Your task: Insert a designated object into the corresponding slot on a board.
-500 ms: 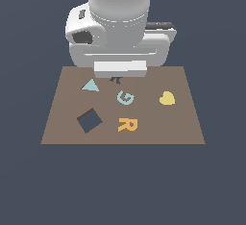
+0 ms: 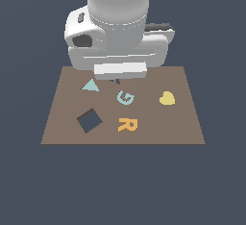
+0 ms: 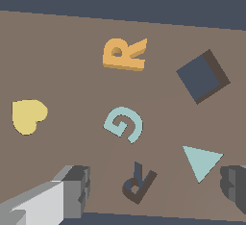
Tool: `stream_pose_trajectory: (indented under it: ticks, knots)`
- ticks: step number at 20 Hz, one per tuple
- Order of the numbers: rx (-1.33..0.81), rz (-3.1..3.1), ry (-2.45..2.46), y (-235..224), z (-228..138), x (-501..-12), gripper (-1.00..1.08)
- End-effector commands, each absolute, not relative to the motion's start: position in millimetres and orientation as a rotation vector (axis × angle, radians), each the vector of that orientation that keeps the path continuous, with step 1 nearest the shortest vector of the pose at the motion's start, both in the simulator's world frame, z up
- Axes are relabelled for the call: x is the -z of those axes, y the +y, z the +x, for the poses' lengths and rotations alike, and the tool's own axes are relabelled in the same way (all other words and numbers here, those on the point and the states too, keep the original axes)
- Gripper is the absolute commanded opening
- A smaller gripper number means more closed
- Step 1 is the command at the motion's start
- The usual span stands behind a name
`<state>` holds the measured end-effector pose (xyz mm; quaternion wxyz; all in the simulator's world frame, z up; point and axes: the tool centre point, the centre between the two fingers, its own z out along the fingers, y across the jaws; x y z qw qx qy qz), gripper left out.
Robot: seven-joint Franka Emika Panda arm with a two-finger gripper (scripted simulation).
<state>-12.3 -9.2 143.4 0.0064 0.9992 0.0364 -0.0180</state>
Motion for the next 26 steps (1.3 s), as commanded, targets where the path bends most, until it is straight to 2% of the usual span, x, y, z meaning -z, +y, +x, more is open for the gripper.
stream_pose_trajectory:
  ticks: [1, 12, 26]
  knots:
    - [0.056, 3.125, 0.155, -10.5, -10.5, -141.6, 1.0]
    - [0.048, 3.089, 0.508, -18.4, 6.9, -126.7, 1.0]
    - [0.027, 2.859, 1.288, -19.9, 50.7, -93.0, 1.0]
